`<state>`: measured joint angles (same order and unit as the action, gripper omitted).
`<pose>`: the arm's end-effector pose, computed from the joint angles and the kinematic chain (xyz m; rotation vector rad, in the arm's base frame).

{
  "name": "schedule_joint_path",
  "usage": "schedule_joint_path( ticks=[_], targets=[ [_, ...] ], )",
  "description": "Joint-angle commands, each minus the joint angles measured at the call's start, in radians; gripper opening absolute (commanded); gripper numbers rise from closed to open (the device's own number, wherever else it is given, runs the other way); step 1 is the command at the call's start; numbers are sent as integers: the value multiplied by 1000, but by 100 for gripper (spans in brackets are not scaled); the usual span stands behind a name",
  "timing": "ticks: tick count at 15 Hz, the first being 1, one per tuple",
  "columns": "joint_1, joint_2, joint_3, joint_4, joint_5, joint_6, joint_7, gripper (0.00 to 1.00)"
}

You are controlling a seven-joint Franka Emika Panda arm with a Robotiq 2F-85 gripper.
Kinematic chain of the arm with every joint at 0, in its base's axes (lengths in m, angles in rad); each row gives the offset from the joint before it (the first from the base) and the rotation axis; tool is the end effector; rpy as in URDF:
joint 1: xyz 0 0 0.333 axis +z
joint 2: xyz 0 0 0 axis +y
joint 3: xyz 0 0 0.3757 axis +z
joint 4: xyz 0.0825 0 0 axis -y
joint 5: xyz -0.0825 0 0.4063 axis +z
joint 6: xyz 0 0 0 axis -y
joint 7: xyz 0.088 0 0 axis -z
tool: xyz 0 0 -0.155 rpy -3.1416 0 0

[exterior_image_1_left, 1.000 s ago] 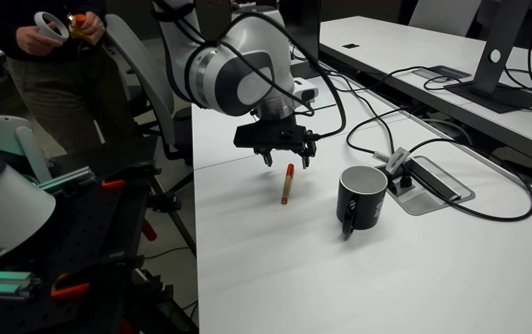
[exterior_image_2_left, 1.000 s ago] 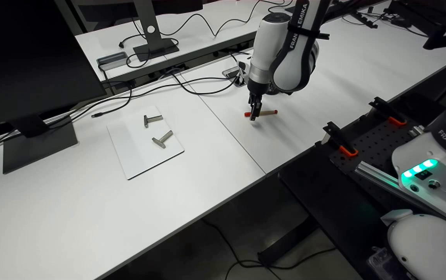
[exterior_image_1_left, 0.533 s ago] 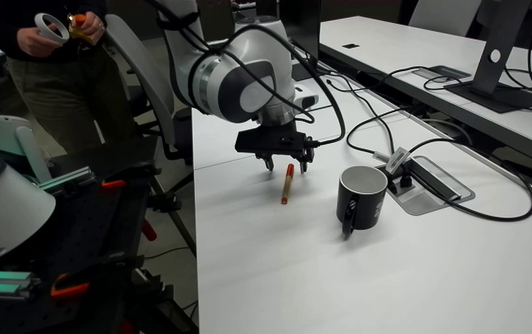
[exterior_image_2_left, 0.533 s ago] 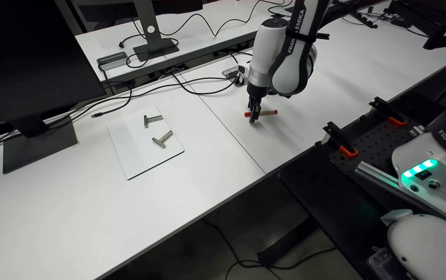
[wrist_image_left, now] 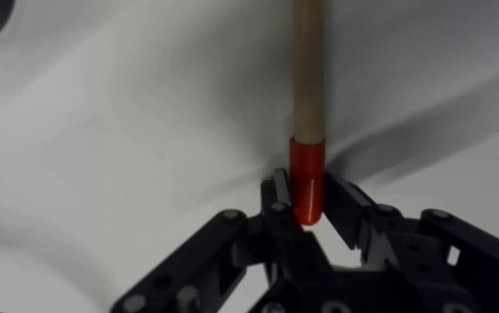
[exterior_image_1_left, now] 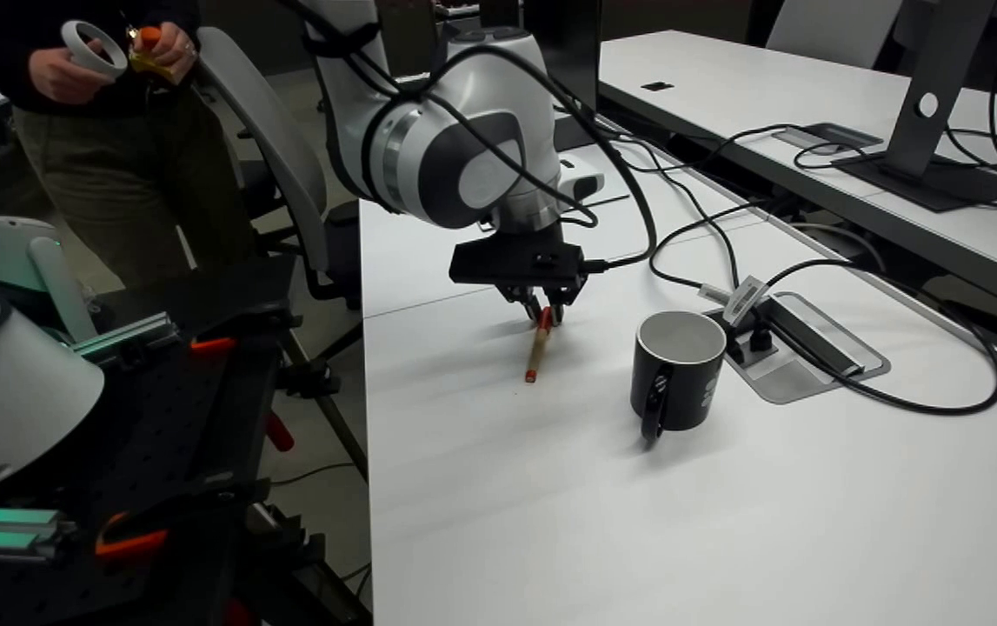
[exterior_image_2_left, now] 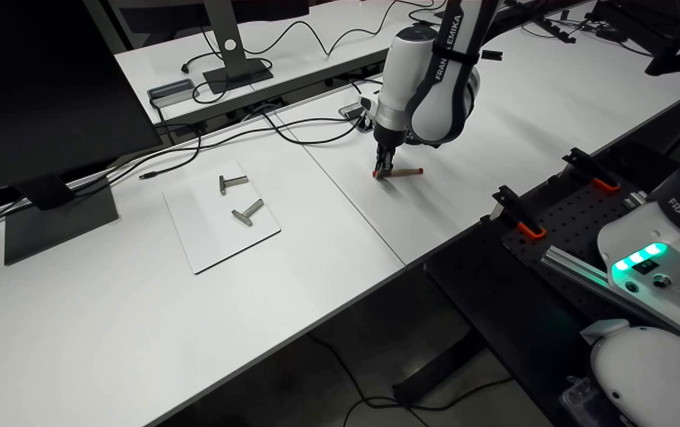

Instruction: Pick up the miniature baseball bat from the table and put it inside the black mug

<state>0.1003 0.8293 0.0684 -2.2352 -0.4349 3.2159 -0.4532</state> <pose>0.5334 0.1386 -0.0103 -2.7029 -1.5336 -0.2575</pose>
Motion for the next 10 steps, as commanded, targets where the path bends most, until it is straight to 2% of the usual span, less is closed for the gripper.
schedule_joint_path(
  ticks=[1,5,10],
  targets=[
    [3,11,-3,15,-7,-4,3,6],
    [6,9,-6,13,-9,3,3,7],
    [-2,-34,-1,-33,-22,102,-2,7]
  ],
)
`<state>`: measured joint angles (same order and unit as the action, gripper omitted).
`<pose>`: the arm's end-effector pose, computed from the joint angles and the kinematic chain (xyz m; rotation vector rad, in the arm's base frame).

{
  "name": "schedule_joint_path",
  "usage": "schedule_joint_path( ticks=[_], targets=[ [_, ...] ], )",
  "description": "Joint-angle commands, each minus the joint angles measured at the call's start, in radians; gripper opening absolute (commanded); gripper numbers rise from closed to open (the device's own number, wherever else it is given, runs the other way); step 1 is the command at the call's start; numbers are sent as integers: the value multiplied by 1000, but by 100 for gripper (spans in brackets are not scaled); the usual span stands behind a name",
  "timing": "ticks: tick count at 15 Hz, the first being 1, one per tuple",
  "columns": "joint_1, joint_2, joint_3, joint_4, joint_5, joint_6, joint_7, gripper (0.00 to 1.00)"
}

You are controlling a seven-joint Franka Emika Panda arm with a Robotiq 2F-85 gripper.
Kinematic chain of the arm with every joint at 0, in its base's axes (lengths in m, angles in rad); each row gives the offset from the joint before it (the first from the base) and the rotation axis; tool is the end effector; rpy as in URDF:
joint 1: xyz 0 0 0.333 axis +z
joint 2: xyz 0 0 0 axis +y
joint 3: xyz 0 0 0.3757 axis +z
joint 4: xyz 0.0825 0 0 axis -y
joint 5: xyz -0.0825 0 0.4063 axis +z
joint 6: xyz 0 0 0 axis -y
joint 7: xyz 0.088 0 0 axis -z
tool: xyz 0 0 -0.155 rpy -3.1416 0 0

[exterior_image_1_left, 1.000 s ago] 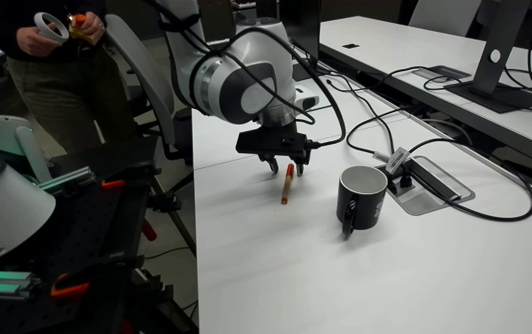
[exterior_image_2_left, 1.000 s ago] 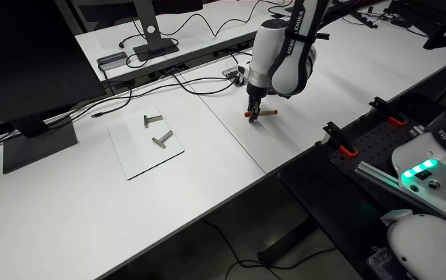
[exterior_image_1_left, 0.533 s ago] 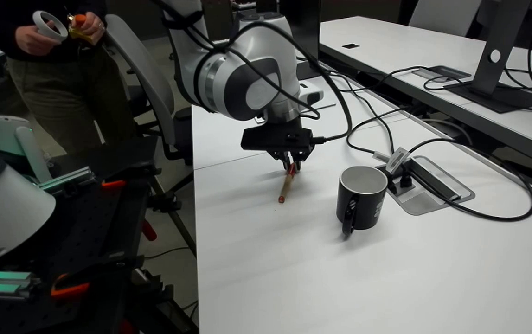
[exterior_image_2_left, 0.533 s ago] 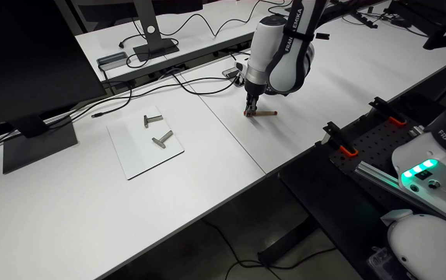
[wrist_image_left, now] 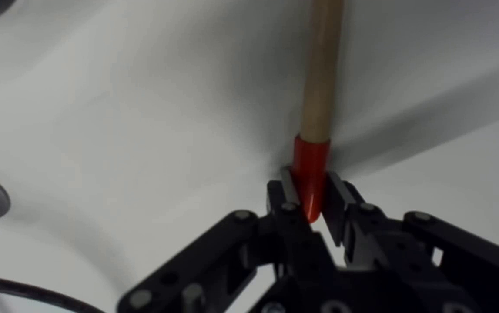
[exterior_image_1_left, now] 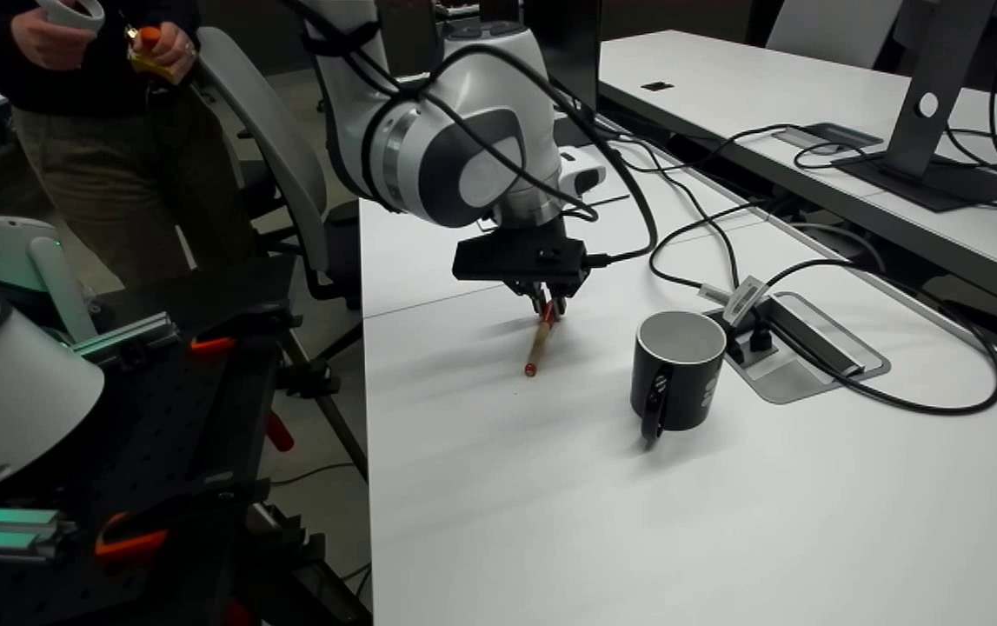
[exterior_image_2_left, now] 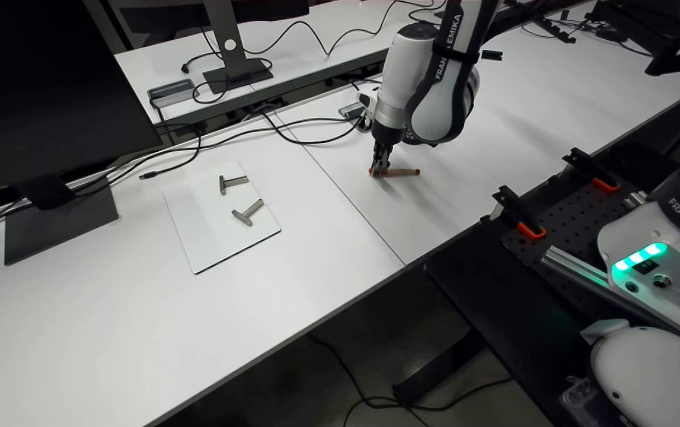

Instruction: Pick up the miniature baseball bat from the table and put it inside the black mug

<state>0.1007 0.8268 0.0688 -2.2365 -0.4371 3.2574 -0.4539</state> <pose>0.5380 0.1423 -0.0044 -2.6929 -1.5340 -0.3235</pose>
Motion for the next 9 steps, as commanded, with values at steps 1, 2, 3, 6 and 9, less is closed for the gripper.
schedule_joint_path(
  ticks=[1,2,3,6,9],
  targets=[
    [-5,-38,1,-40,-22,83,-3,7],
    [-3,-49,-2,-48,-24,101,-2,7],
    [-1,-59,-4,-55,-24,111,-2,7],
    [2,-107,-10,-82,-24,109,1,7],
    [-23,-154,4,-111,-35,118,-5,7]
  ],
)
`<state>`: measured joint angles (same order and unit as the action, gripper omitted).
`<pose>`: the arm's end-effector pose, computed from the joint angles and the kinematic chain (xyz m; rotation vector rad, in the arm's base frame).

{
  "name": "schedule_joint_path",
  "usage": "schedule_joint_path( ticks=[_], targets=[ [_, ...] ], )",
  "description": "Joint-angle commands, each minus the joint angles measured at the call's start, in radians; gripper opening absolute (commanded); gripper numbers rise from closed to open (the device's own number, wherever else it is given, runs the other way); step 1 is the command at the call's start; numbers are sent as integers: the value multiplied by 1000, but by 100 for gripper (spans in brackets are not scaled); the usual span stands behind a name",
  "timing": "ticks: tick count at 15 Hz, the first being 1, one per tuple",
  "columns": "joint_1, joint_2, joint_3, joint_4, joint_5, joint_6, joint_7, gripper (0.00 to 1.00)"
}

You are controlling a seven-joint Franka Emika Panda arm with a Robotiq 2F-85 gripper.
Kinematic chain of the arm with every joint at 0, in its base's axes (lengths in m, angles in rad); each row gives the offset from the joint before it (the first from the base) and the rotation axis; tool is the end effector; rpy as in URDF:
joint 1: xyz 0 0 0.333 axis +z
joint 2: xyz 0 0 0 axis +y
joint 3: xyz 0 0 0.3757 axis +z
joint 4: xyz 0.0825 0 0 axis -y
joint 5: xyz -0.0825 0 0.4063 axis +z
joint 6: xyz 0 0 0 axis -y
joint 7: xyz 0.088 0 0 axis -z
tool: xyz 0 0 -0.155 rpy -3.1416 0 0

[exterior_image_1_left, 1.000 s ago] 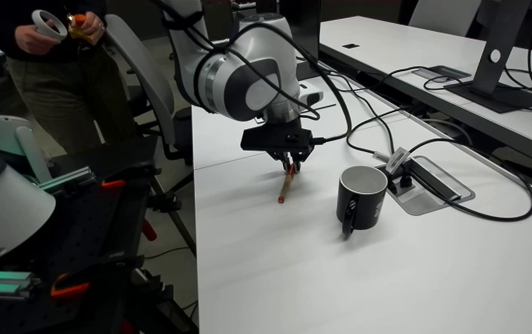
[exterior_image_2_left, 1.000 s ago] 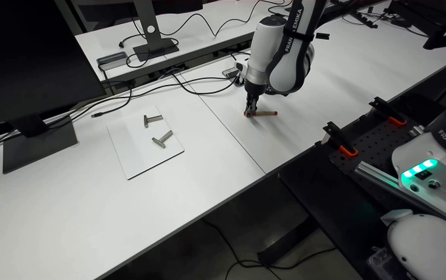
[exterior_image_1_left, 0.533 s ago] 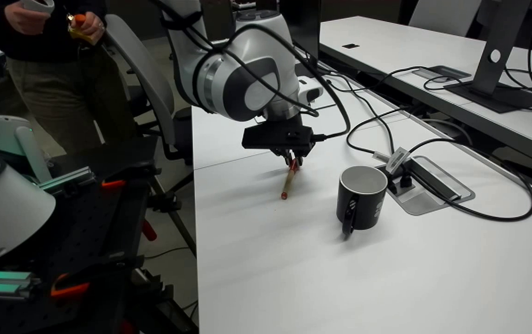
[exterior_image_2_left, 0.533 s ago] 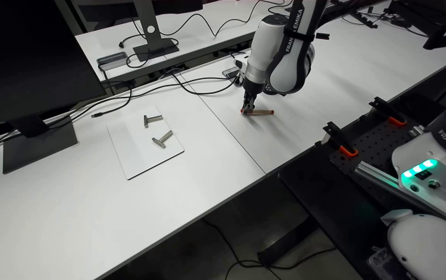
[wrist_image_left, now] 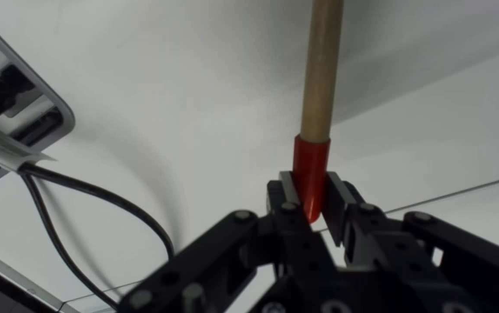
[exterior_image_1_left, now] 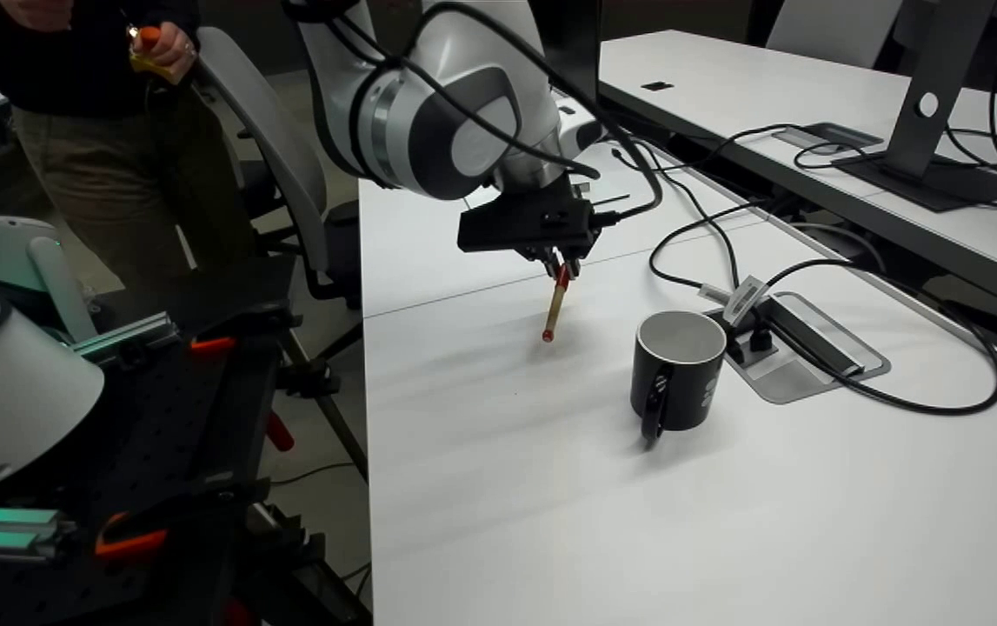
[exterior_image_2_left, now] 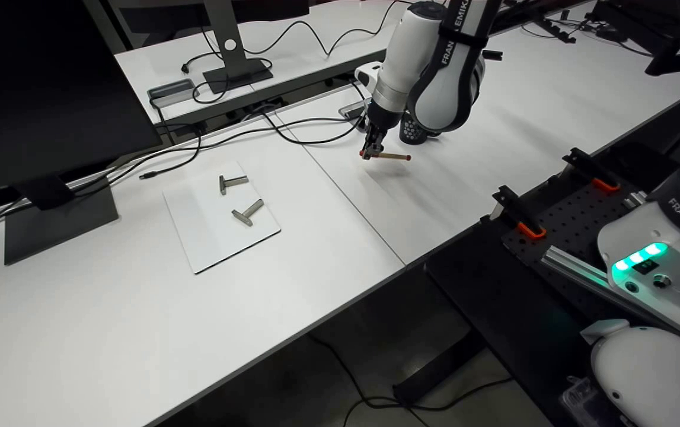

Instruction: Pick up the miniature baseball bat from the table and put it inside the black mug

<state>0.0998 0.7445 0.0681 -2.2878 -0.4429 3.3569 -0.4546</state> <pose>0.5474 0.1479 0.0417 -2.6695 -1.5382 -0.5201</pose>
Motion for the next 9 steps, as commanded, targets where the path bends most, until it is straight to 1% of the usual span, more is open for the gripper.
schedule_joint_path(
  ticks=[1,3,5,7,9],
  targets=[
    [-37,-87,15,-67,-37,33,-8,7],
    [-58,-105,23,-74,-44,80,-3,7],
    [-95,-107,42,-77,-46,152,15,7],
    [-206,-127,133,-24,-75,110,63,7],
    [-304,-122,212,9,-86,108,111,7]
  ],
)
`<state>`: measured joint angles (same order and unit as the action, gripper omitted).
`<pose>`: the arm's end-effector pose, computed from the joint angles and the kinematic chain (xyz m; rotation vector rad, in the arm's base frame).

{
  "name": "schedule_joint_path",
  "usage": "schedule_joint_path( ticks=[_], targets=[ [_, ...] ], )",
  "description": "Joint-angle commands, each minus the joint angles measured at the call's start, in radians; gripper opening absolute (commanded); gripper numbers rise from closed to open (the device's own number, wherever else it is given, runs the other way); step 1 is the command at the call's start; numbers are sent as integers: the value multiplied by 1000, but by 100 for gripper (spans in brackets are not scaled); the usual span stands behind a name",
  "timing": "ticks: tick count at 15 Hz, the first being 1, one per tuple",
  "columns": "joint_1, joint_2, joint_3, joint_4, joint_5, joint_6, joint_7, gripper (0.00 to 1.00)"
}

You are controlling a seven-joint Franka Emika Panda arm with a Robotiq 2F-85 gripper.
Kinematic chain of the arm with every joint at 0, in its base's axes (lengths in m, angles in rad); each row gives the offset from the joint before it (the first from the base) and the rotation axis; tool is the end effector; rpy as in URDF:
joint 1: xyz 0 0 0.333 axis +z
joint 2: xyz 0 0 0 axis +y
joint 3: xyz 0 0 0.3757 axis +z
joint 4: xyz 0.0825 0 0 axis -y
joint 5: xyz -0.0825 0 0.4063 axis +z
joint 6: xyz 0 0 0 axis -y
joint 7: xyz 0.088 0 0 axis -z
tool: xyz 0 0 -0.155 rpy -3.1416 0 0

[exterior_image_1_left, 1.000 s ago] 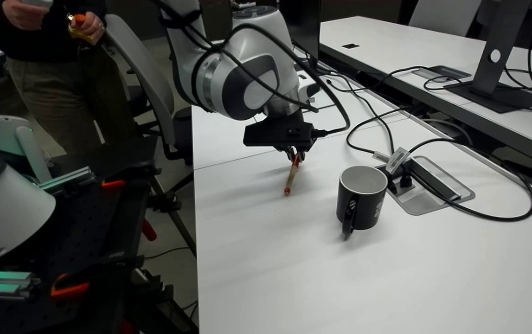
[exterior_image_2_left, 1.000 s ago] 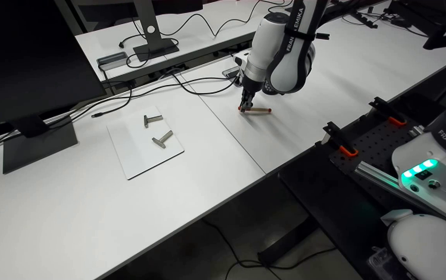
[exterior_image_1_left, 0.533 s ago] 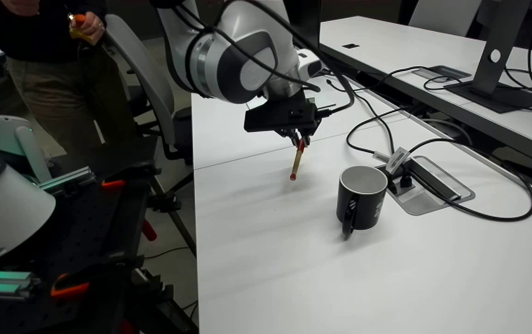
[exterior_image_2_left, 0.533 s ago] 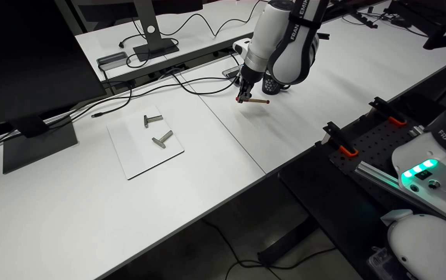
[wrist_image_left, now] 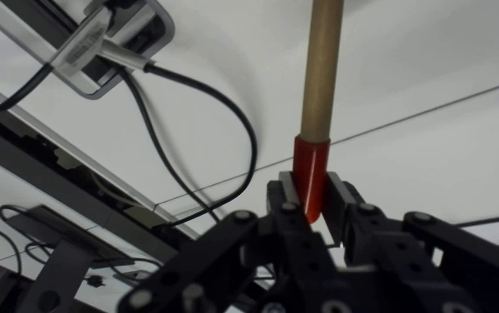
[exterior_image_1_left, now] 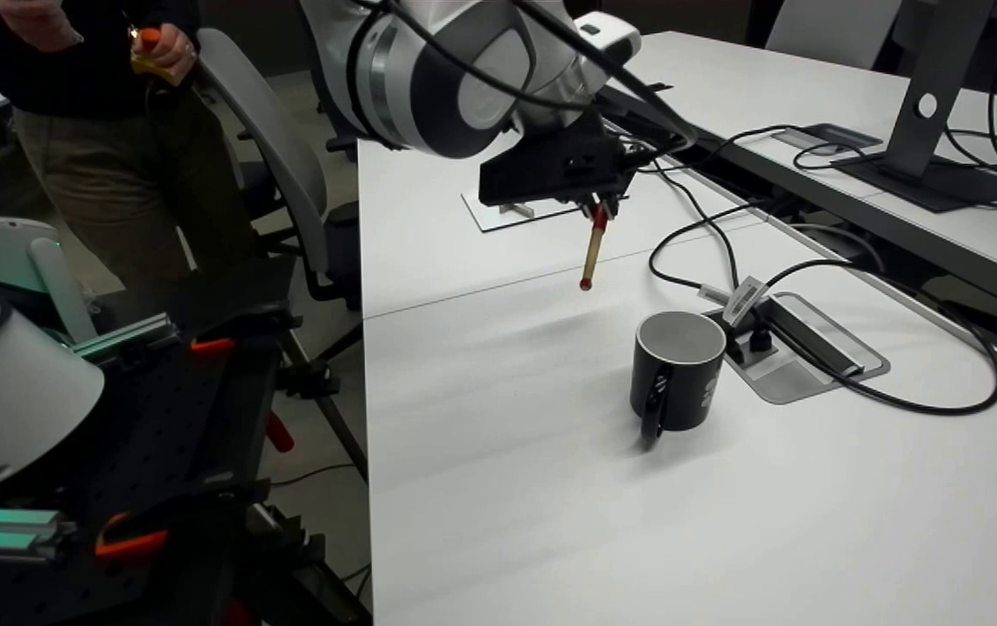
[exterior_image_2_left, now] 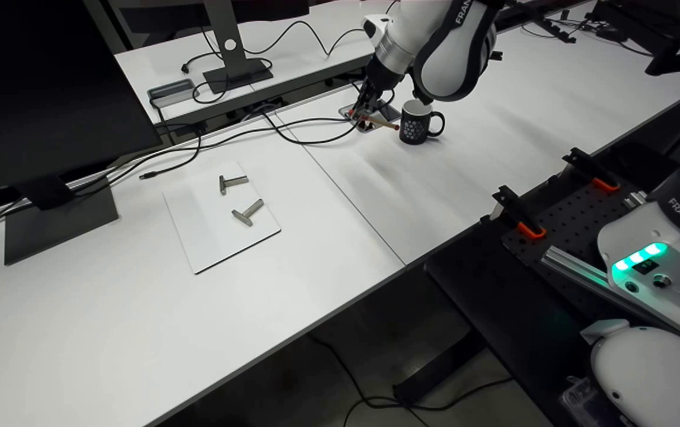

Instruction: Pick up the miniature baseball bat from the table and put it inside the black mug

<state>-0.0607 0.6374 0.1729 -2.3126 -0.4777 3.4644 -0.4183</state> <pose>0.5798 0.1292 0.1198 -2.6507 -1.3874 -0.8362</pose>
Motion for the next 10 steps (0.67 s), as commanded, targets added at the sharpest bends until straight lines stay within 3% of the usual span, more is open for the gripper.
schedule_joint_path(
  ticks=[1,2,5,10],
  targets=[
    [-192,-12,146,50,-57,-1,98,7],
    [-264,-4,214,59,-8,-1,62,7],
    [-410,17,328,91,11,-5,56,7],
    [-656,95,529,120,-2,-10,24,7]
  ],
)
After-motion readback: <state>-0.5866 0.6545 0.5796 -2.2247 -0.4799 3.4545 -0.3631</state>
